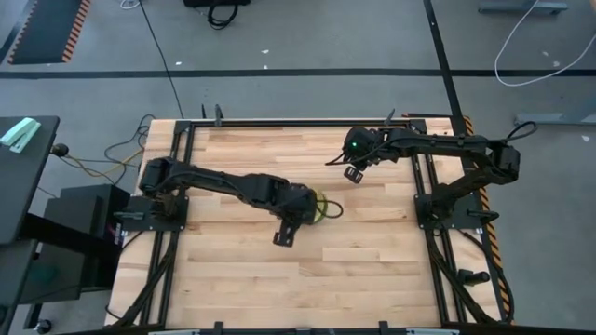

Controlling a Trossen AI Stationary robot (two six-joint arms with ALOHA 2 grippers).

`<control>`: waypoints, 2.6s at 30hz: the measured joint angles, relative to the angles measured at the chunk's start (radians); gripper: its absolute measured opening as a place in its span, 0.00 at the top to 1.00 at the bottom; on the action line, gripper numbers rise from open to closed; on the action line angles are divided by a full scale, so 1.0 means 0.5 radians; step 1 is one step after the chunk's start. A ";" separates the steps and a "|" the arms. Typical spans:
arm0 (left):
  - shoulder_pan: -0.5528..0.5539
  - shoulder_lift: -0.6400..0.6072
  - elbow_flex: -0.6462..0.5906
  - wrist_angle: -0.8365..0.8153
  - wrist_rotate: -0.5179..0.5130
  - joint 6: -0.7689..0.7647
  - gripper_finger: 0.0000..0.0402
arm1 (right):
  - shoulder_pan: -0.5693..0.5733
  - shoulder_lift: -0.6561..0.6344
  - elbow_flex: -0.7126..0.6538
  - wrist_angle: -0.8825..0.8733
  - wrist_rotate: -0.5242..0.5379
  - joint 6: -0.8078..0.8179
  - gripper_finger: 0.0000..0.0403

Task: Nest bowls inside each other
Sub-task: Stack the yellow bowl on top of the green bowl, then return to Home Position

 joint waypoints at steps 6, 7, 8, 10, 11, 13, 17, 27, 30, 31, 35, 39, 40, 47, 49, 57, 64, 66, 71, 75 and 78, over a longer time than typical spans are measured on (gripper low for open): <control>0.021 0.154 0.001 0.034 -0.008 0.074 0.98 | 0.011 -0.001 0.001 0.017 -0.002 0.001 0.82; 0.029 0.171 0.000 0.054 -0.018 0.110 0.98 | 0.011 -0.001 0.002 0.020 -0.005 0.001 0.82; 0.037 0.185 -0.002 0.043 -0.030 0.112 0.98 | 0.010 -0.001 0.002 0.019 -0.006 0.001 0.82; 0.059 0.210 0.001 0.089 -0.044 0.129 0.98 | 0.009 -0.001 0.002 0.028 -0.005 0.002 0.82; 0.074 0.217 0.002 0.081 -0.048 0.145 0.98 | 0.009 -0.001 0.002 0.029 -0.006 0.001 0.82; 0.105 0.230 0.002 0.096 -0.047 0.149 0.98 | 0.009 -0.001 0.002 0.038 -0.005 0.001 0.82; 0.161 0.232 0.002 0.121 -0.066 0.151 0.98 | 0.017 -0.001 0.002 0.045 -0.006 0.001 0.82; 0.146 0.267 0.001 0.091 -0.070 0.152 0.98 | 0.019 -0.001 0.002 0.055 -0.006 0.000 0.82; 0.143 0.281 0.001 0.102 -0.071 0.161 0.95 | 0.019 -0.001 0.002 0.055 -0.006 0.014 0.82; 0.143 0.281 0.001 0.101 -0.070 0.160 0.93 | 0.019 -0.001 0.002 0.055 -0.006 0.014 0.82; 0.143 0.281 0.001 0.116 -0.071 0.160 0.86 | 0.019 -0.001 0.002 0.055 -0.006 0.031 0.82; 0.142 0.281 0.001 0.122 -0.097 0.160 0.81 | 0.019 -0.001 0.002 0.055 -0.006 0.044 0.82; 0.142 0.281 0.001 0.122 -0.102 0.160 0.81 | 0.019 -0.001 0.002 0.055 -0.006 0.044 0.82; 0.144 0.264 0.019 0.131 -0.113 0.174 0.80 | 0.019 -0.001 0.001 0.055 -0.006 0.044 0.82; 0.144 0.264 0.087 0.081 -0.134 0.175 0.81 | 0.019 -0.001 0.001 0.055 -0.006 0.044 0.82; 0.145 0.261 0.538 -0.221 -0.161 0.177 0.84 | 0.053 -0.001 0.001 0.054 -0.007 0.044 0.82; 0.147 0.260 0.874 -0.433 -0.227 0.185 0.83 | 0.156 -0.002 0.000 0.054 -0.007 0.045 0.82; 0.149 0.260 0.950 -0.518 -0.228 0.202 0.83 | 0.194 -0.018 0.000 0.054 -0.015 0.045 0.82; 0.150 0.262 1.081 -0.605 -0.243 0.214 0.85 | 0.330 -0.141 -0.001 0.066 -0.040 0.048 0.82; 0.153 0.260 1.159 -0.614 -0.345 0.182 0.84 | 0.489 -0.316 -0.001 0.152 -0.044 0.078 0.82; 0.153 0.260 1.210 -0.665 -0.373 0.112 0.83 | 0.627 -0.471 -0.001 0.226 -0.044 0.109 0.82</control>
